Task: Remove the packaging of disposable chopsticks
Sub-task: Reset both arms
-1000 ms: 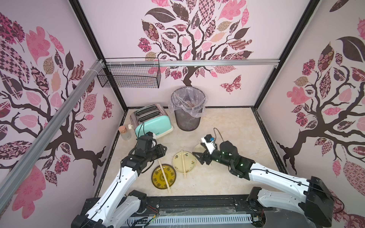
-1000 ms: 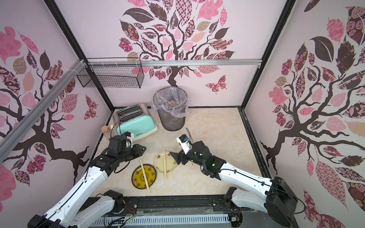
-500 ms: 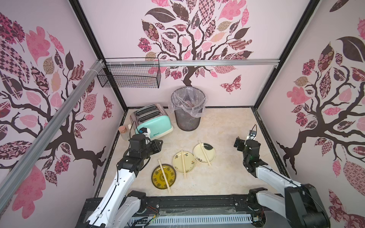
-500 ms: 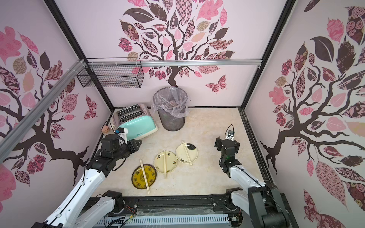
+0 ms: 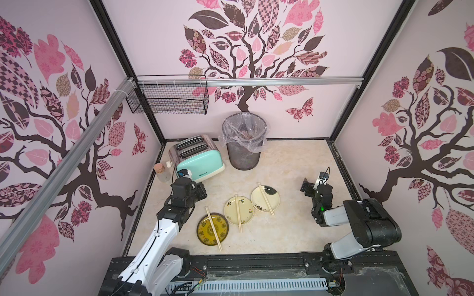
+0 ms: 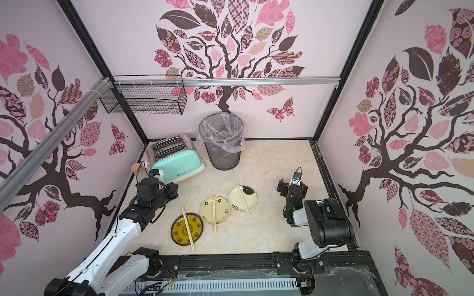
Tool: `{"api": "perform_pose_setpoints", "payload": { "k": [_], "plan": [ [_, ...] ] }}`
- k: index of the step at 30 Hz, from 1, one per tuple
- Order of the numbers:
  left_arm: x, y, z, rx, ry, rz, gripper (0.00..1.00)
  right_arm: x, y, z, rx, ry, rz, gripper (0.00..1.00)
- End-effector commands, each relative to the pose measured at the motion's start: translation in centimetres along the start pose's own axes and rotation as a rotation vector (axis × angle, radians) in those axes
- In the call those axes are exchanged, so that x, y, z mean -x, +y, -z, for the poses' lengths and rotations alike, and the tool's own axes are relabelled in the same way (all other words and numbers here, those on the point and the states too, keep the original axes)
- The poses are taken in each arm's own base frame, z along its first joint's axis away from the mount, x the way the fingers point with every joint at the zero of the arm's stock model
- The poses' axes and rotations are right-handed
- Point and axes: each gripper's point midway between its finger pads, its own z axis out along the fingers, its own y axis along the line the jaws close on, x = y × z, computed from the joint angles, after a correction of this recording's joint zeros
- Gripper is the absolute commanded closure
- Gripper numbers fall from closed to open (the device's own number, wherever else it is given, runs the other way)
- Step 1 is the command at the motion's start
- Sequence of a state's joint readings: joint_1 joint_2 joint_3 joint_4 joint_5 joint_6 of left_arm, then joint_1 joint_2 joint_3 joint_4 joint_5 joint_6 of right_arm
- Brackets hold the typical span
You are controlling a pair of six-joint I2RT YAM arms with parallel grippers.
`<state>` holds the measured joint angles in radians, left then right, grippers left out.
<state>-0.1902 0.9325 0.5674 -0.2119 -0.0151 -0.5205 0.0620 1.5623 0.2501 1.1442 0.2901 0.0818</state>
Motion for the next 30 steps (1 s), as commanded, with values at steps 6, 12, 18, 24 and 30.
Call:
{"api": "perform_pose_setpoints", "payload": {
  "k": [6, 12, 18, 24, 30],
  "plan": [
    [5.3, 2.0, -0.7, 0.147, -0.355, -0.376, 0.75, 1.8, 0.2, -0.3, 0.002, -0.045, -0.021, 0.01],
    [3.2, 4.5, -2.4, 0.108, -0.415, -0.415, 0.67, 1.8, 0.2, -0.3, 0.0, -0.047, -0.021, 0.0],
    [3.5, 5.9, -3.9, 0.075, -0.428, -0.408, 0.65, 1.8, 0.2, -0.3, -0.001, -0.048, -0.021, 0.01],
    [3.0, 7.0, -6.4, 0.077, -0.441, -0.43, 0.64, 1.8, 0.2, -0.2, 0.0, -0.048, -0.021, 0.01],
    [2.9, 7.0, -8.9, 0.069, -0.34, -0.438, 0.63, 1.8, 0.2, -0.2, 0.001, -0.048, -0.021, 0.01]
  ]
}}
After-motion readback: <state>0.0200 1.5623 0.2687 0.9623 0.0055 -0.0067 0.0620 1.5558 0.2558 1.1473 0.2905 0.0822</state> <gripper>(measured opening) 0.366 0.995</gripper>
